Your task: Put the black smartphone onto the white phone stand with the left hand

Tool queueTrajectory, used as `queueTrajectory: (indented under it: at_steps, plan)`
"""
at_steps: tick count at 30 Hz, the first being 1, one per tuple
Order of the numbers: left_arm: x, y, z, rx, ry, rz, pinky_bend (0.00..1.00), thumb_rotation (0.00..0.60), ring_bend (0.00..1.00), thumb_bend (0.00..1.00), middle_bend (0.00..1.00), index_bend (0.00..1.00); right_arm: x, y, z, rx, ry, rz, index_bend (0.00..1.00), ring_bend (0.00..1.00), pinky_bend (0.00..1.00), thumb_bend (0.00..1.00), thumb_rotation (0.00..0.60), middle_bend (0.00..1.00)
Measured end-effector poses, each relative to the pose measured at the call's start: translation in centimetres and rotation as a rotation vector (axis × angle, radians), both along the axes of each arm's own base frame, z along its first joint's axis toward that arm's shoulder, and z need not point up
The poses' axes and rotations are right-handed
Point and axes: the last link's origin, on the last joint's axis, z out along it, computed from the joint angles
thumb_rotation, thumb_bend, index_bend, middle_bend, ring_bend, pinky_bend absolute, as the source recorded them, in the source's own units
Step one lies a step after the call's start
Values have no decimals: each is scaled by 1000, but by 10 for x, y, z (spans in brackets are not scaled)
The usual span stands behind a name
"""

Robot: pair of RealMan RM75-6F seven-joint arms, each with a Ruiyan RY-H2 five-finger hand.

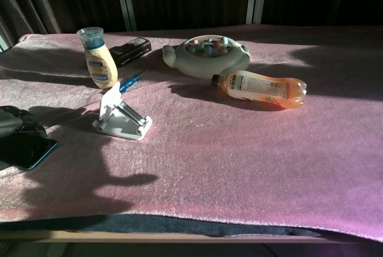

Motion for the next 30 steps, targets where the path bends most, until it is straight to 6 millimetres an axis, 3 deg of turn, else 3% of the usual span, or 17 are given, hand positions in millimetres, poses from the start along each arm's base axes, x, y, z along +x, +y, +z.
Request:
queueTrajectory:
  at_steps: [7,15,18,20,26,30]
  plan:
    - [2,3,-1,-9,-11,9,0,600,185,336,492,480,0,0,0,2,2,0,0,0,0,239,600,0]
    - [1,5,-3,-27,-5,26,0,600,284,335,652,594,0,0,0,2,2,1,0,0,0,238,600,0]
    - [1,5,-3,-25,-7,24,4,600,462,342,881,755,0,0,0,2,1,1,0,0,0,238,600,0]
    - [2,5,-3,-23,-12,20,29,600,551,350,965,832,0,0,0,2,1,2,0,0,0,239,600,0]
    - [3,-1,-1,-4,-85,10,129,600,733,380,1000,952,0,1,0,3,-2,6,0,0,0,239,600,0]
    - [1,-8,2,4,-159,-13,155,600,764,404,1000,968,0,1,0,3,1,5,0,0,0,238,600,0]
